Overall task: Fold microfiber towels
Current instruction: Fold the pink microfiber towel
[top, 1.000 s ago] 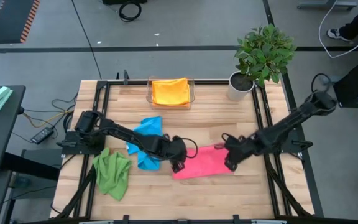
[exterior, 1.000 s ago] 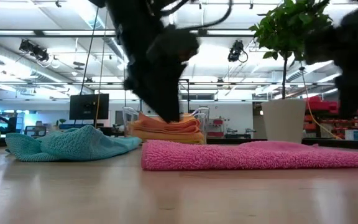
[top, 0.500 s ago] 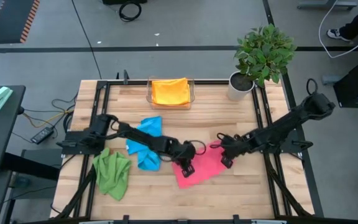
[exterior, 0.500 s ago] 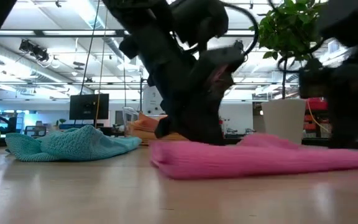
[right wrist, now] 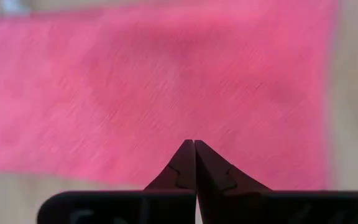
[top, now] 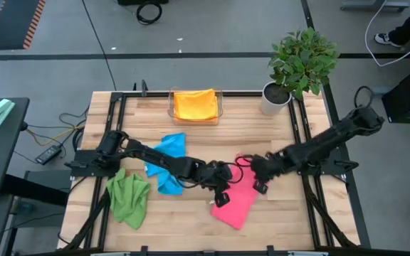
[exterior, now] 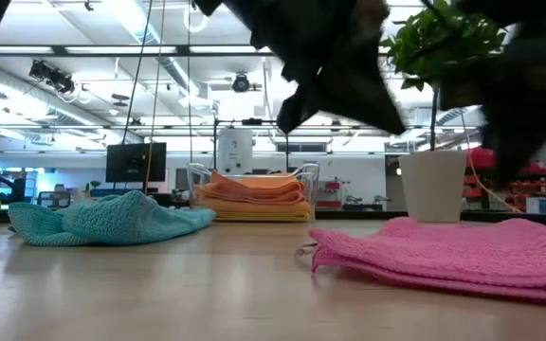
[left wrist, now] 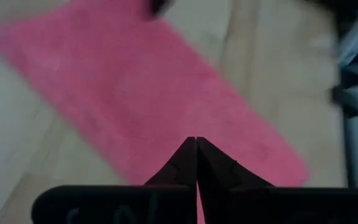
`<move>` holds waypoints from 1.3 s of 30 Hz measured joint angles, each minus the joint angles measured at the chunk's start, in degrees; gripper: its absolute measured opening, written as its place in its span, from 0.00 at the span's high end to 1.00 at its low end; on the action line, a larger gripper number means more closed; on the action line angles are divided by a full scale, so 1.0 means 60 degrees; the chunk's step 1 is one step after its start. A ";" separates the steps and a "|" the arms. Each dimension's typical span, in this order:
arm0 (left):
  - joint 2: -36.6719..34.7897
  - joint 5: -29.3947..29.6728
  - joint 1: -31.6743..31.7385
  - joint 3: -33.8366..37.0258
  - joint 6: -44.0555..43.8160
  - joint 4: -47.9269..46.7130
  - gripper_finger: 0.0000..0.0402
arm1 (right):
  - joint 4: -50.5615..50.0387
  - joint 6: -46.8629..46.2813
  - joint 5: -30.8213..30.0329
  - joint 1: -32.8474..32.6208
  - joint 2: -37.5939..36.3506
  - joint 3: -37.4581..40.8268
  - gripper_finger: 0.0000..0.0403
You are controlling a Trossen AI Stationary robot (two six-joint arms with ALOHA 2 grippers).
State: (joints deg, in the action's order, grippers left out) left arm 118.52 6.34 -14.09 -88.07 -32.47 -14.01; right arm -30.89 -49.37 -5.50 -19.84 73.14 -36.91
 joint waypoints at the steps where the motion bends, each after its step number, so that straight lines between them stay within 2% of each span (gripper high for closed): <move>1: 0.0012 -0.0098 0.0168 0.0085 -0.0047 -0.0139 0.98 | 0.0095 -0.0532 -0.0113 -0.0409 0.0010 0.0084 1.00; 5: 0.0321 -0.1585 0.1072 0.0559 -0.0846 0.0843 0.99 | 0.0750 -0.2013 -0.0331 -0.1351 0.0033 0.0572 1.00; 8: 0.0433 -0.1836 0.1678 0.0552 -0.1842 0.1333 0.97 | 0.0961 -0.2623 -0.0356 -0.1648 0.0034 0.0717 1.00; 12: 0.0617 -0.2106 0.2236 0.0573 -0.3203 0.1490 0.86 | 0.1013 -0.2735 -0.0425 -0.1788 0.0033 0.0722 1.00; 15: 0.0908 -0.2861 0.2616 0.0577 -0.4025 0.2232 0.76 | 0.1041 -0.2735 -0.0462 -0.1777 0.0033 0.0722 1.00; 21: 0.1401 -0.3240 0.3044 0.0572 -0.4411 0.2757 0.59 | 0.1091 -0.2705 -0.0582 -0.1777 0.0033 0.0722 1.00; 25: 0.1479 -0.3536 0.2959 0.0572 -0.4407 0.2843 0.52 | 0.1076 -0.2697 -0.0582 -0.1777 0.0033 0.0722 1.00; 30: 0.1498 -0.3537 0.2671 0.0572 -0.4397 0.2814 0.51 | 0.1070 -0.2669 -0.0702 -0.1777 0.0033 0.0722 1.00; 39: 0.1693 -0.3320 0.2280 0.0590 -0.4420 0.2851 0.57 | 0.1070 -0.2762 -0.0829 -0.1773 0.0033 0.0722 1.00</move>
State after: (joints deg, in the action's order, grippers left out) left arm 128.67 -13.57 -0.41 -84.53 -59.00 3.09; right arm -24.47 -65.94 -10.48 -30.48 73.34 -32.58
